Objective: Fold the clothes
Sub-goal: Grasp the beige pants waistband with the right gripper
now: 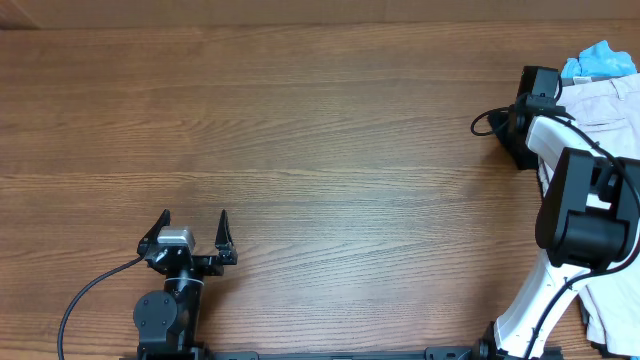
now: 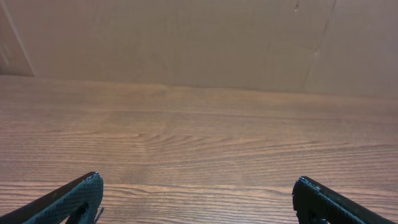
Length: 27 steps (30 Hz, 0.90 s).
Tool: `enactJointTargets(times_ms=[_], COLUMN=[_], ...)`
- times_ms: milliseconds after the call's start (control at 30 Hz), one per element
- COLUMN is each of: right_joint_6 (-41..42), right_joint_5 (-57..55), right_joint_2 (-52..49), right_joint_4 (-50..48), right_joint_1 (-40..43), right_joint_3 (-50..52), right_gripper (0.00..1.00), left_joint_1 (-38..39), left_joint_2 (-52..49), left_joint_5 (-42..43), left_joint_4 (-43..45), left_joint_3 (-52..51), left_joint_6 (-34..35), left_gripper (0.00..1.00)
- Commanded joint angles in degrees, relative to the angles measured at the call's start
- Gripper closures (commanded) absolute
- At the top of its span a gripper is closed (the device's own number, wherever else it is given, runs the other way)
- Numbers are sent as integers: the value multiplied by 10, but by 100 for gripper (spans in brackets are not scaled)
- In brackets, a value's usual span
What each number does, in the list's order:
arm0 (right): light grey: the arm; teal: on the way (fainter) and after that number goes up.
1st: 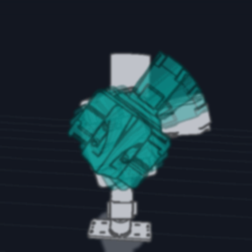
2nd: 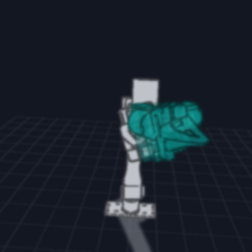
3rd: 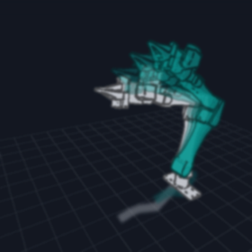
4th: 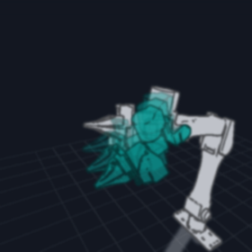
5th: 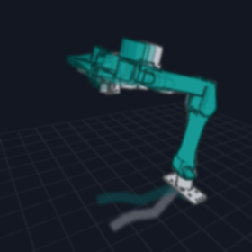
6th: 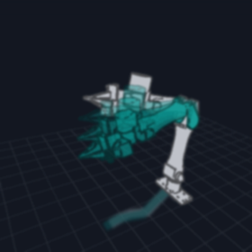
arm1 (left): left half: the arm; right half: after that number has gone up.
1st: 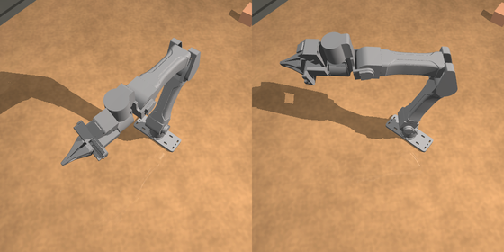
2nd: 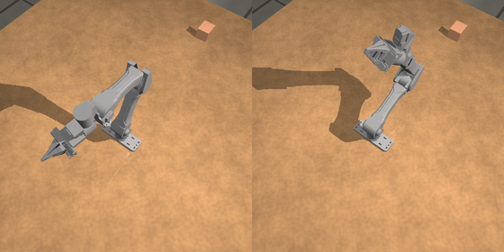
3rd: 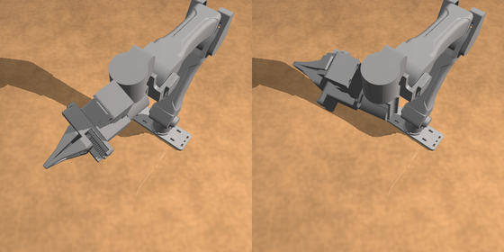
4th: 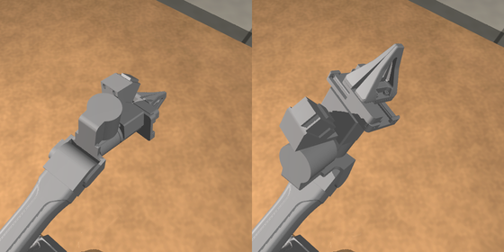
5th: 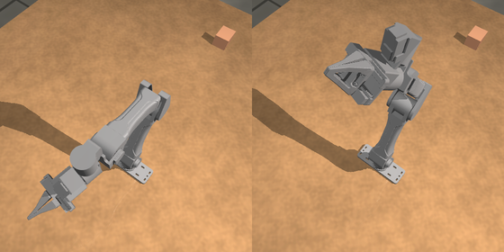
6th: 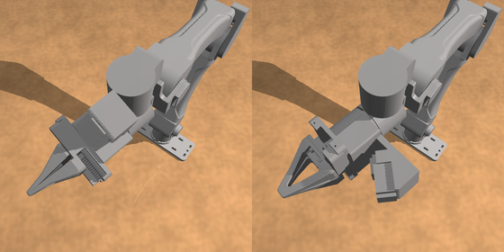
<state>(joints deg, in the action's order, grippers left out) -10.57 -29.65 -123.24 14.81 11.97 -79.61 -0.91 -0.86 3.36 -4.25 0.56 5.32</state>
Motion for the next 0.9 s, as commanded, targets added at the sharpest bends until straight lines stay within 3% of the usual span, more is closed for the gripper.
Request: enactJointTargets(times_ms=[0, 167, 400, 667, 867], right_joint_6=[-2, -2, -32, -52, -53], right_joint_5=[-50, -58, -12, -83, -85], right_joint_2=[-16, -17, -37, -52, -52], right_joint_4=[-13, -18, -9, -18, -21], right_joint_1=[2, 2, 0, 0, 0], right_joint_3=[-11, -11, -11, -11, -11], right_gripper=[53, 64, 56, 53, 80], left_joint_1=[-6, -6, -6, -6, -6], left_joint_2=[5, 5, 5, 5, 5], left_joint_5=[-6, -6, -6, -6, -6], left_joint_4=[0, 0, 0, 0, 0], left_joint_3=[-3, -3, -3, -3, -3], left_joint_6=[-15, -15, -15, -15, -15], left_gripper=[0, 0, 0, 0, 0])
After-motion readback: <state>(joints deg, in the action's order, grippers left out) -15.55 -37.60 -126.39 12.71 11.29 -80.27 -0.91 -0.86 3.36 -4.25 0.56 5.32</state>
